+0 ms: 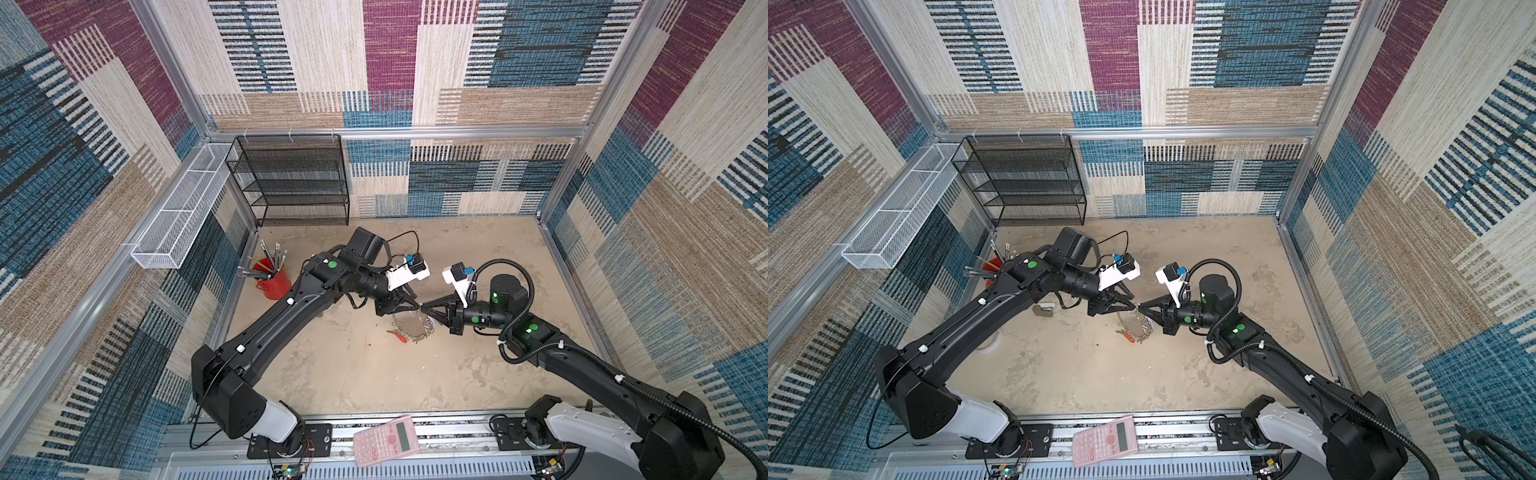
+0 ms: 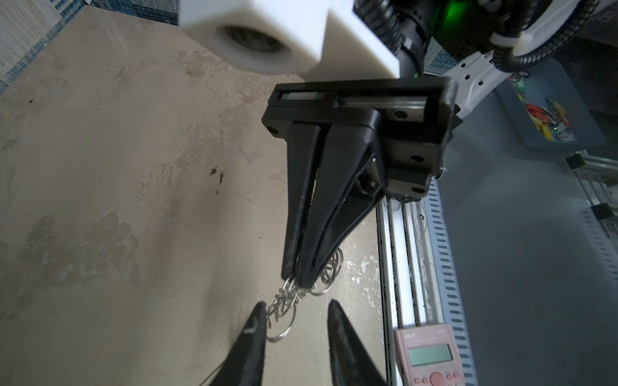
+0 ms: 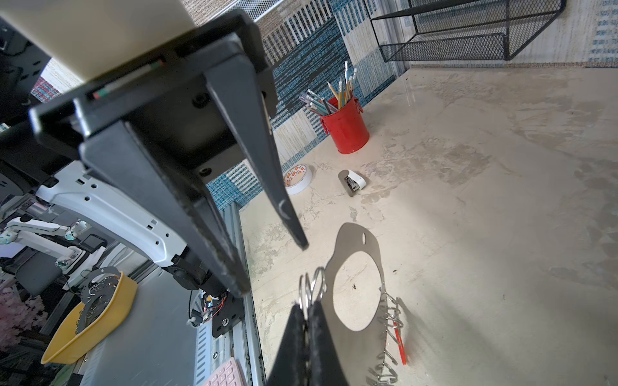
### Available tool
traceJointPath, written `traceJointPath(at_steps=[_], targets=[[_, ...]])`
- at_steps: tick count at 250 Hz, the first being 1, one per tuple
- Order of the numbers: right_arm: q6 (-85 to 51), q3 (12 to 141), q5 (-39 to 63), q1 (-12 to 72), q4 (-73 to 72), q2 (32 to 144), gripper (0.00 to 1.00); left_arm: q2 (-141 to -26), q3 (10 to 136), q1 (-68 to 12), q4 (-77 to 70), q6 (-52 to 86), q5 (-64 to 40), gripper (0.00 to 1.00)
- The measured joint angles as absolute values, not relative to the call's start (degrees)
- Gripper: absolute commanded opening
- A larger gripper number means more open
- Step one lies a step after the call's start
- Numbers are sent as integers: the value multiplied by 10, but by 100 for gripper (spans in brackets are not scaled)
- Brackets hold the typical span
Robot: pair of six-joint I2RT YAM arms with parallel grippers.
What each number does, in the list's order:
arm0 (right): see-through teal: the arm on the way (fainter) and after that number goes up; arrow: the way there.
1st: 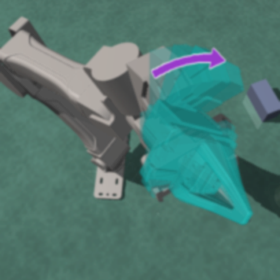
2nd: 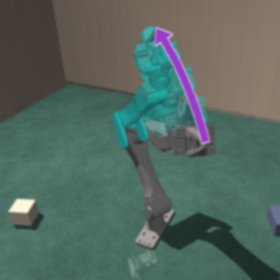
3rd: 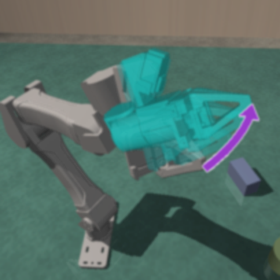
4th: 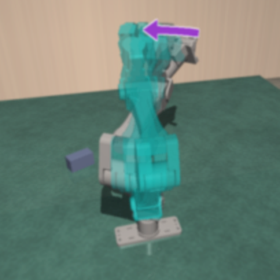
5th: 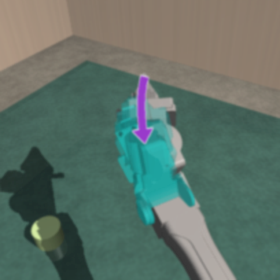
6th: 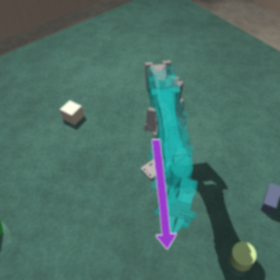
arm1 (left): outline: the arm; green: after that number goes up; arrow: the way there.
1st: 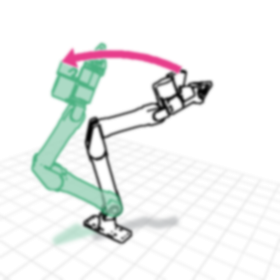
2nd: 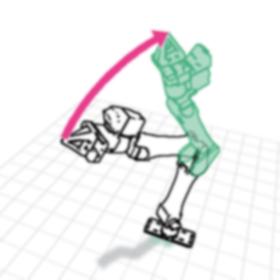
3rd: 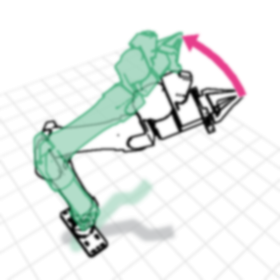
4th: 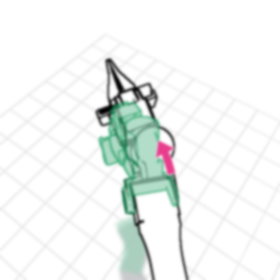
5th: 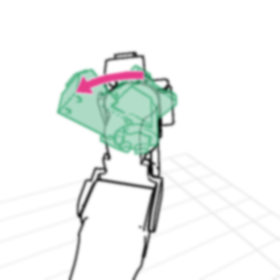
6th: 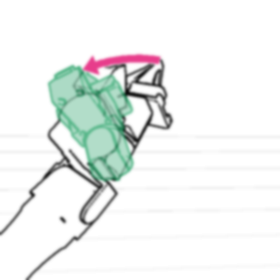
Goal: Attach keys to a key ring
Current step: Insert the key into the keyring.
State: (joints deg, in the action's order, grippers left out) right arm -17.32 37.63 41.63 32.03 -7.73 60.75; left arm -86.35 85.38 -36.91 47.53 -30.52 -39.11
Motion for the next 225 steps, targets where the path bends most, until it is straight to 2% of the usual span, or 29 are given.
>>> traceJointPath(at_steps=[110, 166, 210, 225], targets=[[-173, 371, 416, 321, -79, 604, 0, -895, 872, -376, 501, -332, -389, 27], [-173, 369, 416, 321, -79, 603, 0, -900, 872, -378, 506, -335, -390, 15], [-173, 367, 420, 320, -79, 603, 0, -904, 875, -379, 509, -338, -390, 0], [-170, 367, 420, 320, -79, 602, 0, -904, 877, -379, 512, -339, -391, 0]])
